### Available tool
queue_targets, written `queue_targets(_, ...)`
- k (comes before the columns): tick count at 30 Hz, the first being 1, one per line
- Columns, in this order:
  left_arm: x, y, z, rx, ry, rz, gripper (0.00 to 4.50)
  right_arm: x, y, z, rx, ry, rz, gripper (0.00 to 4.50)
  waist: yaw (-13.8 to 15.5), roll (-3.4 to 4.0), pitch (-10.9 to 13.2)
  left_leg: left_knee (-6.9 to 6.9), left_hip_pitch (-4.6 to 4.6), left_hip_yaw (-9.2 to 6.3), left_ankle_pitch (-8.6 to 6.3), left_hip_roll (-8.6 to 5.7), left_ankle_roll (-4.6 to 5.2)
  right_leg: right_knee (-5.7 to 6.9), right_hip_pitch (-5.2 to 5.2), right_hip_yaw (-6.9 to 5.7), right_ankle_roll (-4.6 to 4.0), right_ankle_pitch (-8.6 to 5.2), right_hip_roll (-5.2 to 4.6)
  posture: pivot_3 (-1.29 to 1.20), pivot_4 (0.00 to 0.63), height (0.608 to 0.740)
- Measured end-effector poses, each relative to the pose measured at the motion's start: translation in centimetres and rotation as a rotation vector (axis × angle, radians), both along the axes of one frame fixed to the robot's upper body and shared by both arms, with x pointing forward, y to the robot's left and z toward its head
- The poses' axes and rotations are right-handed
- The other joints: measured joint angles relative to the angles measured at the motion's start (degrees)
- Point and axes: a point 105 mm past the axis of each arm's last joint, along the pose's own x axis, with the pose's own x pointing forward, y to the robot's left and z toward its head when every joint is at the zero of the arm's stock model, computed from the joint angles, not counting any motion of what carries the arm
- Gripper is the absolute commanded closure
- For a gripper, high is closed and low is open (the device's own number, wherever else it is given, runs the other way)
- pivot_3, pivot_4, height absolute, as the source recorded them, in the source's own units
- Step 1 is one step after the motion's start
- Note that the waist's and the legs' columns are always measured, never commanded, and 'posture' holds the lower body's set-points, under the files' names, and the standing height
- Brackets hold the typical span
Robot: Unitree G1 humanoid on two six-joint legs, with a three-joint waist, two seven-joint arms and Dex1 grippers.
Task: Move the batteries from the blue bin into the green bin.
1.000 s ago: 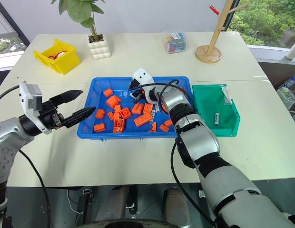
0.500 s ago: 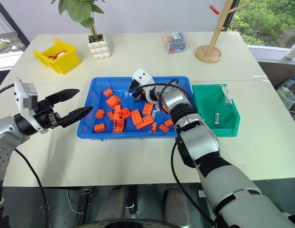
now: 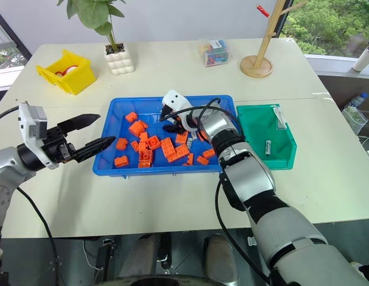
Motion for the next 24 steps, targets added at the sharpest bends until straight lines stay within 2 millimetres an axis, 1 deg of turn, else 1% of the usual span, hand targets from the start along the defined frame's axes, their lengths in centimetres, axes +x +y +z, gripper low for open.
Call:
queue_targets(1, 0.0, 0.0, 0.0, 0.0, 0.0, -0.002, 0.0, -0.1, 0.2, -0.1, -0.001, 0.001, 0.003, 1.89, 0.0, 0.0, 0.0, 0.0, 0.0, -0.01, 0.0, 0.0, 0.0, 0.0, 0.0, 0.0, 0.0, 0.0, 0.0, 0.0, 0.15, 0.739)
queue_targets(2, 0.0, 0.0, 0.0, 0.0, 0.0, -0.003, 0.0, -0.1, 0.4, -0.2, 0.001, -0.001, 0.007, 2.17, 0.0, 0.0, 0.0, 0.0, 0.0, -0.01, 0.0, 0.0, 0.0, 0.0, 0.0, 0.0, 0.0, 0.0, 0.0, 0.0, 0.15, 0.739)
queue_targets(3, 0.0, 0.0, 0.0, 0.0, 0.0, -0.003, 0.0, -0.2, 0.6, -0.3, 0.004, -0.001, 0.01, 2.63, 0.0, 0.0, 0.0, 0.01, 0.0, -0.01, 0.0, 0.0, 0.0, 0.0, 0.01, 0.0, 0.0, 0.0, 0.0, 0.0, 0.15, 0.739)
queue_targets(6, 0.0, 0.0, 0.0, 0.0, 0.0, -0.003, 0.0, -0.3, 1.0, -0.4, 0.008, -0.002, 0.017, 4.2, 0.0, 0.0, 0.0, 0.01, 0.0, -0.01, 0.0, 0.0, -0.01, 0.0, 0.01, 0.0, 0.0, 0.0, 0.0, 0.0, 0.15, 0.739)
queue_targets(7, 0.0, 0.0, 0.0, 0.0, 0.0, -0.002, 0.0, -0.3, 1.0, -0.4, 0.007, -0.004, 0.016, 4.44, 0.1, 0.0, 0.0, 0.02, 0.0, -0.02, 0.0, 0.0, -0.01, 0.0, 0.02, 0.0, 0.0, 0.0, 0.0, 0.0, 0.15, 0.739)
queue_targets(15, 0.0, 0.0, 0.0, -0.004, 0.001, 0.0, 0.0, -0.1, 0.8, -0.1, 0.004, -0.015, 0.007, 4.42, 0.1, 0.0, 0.0, 0.02, 0.0, -0.02, 0.0, -0.01, -0.01, 0.0, 0.02, 0.0, 0.0, 0.0, 0.0, 0.0, 0.15, 0.739)
queue_targets(17, -0.1, -0.1, 0.1, -0.004, -0.001, -0.009, 0.0, 0.1, 0.5, 0.2, 0.007, -0.018, -0.004, 4.42, 0.1, 0.0, 0.0, 0.02, 0.0, -0.02, 0.0, -0.01, -0.01, 0.0, 0.02, 0.0, 0.0, 0.0, -0.01, 0.0, 0.15, 0.739)
queue_targets(18, 0.0, -0.2, 0.3, -0.008, -0.006, -0.025, 0.0, 0.5, -0.2, 0.7, 0.022, -0.017, -0.025, 4.42, 0.2, 0.02, 0.0, 0.02, 0.0, -0.02, 0.0, -0.02, -0.01, 0.0, 0.02, 0.0, 0.0, 0.0, -0.01, 0.0, 0.15, 0.739)
queue_targets(19, 0.1, -0.2, 0.6, -0.012, -0.013, -0.036, 0.0, 0.8, -0.8, 1.3, 0.037, -0.021, -0.041, 4.42, 0.3, 0.02, 0.0, 0.04, -0.06, -0.02, 0.01, -0.02, -0.02, 0.0, -0.03, 0.0, 0.0, 0.0, -0.01, 0.0, 0.15, 0.739)
queue_targets(21, 0.6, -0.1, 1.3, -0.025, -0.03, -0.056, 0.0, 1.5, -2.0, 4.1, 0.084, -0.063, -0.071, 4.42, 0.4, 0.02, 0.0, 0.07, -0.13, -0.02, 0.01, -0.02, -0.02, -0.01, -0.09, 0.0, 0.0, 0.0, -0.01, 0.0, 0.15, 0.739)
queue_targets(23, 1.5, -0.4, 2.0, -0.035, -0.044, -0.091, 0.0, 2.0, -3.1, 8.3, 0.147, -0.137, -0.089, 4.42, 0.4, 0.02, 0.0, 0.07, -0.19, -0.02, 0.01, -0.03, -0.01, 0.01, -0.15, -0.01, 0.0, 0.0, 0.01, 0.0, 0.15, 0.739)
queue_targets(24, 1.8, -0.4, 2.1, -0.035, -0.049, -0.103, 0.0, 2.0, -3.3, 10.5, 0.175, -0.177, -0.087, 4.42, 0.3, 0.02, 0.0, 0.06, -0.21, -0.01, 0.01, -0.02, -0.01, 0.0, -0.18, -0.01, 0.0, 0.0, 0.01, 0.0, 0.15, 0.739)
